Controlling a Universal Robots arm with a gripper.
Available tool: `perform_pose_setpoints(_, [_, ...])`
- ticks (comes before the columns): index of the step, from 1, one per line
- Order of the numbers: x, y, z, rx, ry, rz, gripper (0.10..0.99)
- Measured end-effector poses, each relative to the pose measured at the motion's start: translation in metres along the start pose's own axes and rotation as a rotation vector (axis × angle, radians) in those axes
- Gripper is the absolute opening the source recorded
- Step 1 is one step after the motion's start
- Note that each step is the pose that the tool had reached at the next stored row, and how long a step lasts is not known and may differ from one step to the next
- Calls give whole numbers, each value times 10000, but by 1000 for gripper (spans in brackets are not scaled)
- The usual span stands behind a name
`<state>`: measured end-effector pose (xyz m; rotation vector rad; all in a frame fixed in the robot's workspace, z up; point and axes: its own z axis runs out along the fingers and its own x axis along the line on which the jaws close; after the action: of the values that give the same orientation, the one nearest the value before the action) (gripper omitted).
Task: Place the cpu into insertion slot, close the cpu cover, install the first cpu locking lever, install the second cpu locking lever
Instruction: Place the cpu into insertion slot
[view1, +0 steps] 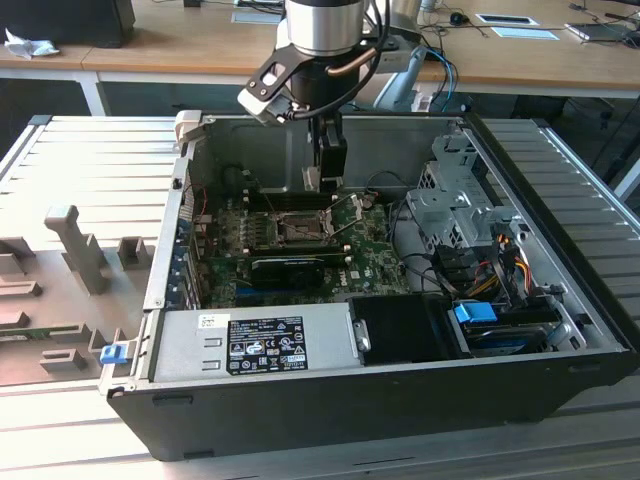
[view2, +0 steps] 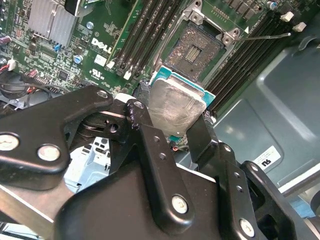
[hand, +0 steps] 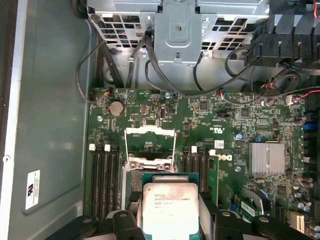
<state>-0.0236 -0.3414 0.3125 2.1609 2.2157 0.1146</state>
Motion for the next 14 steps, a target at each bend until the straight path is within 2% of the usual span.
perform_pose_setpoints(7, [-1, -3, 40, 1, 0, 0, 537])
perform_pose_setpoints(14, [-2, -13, 116, 6, 1, 0, 537])
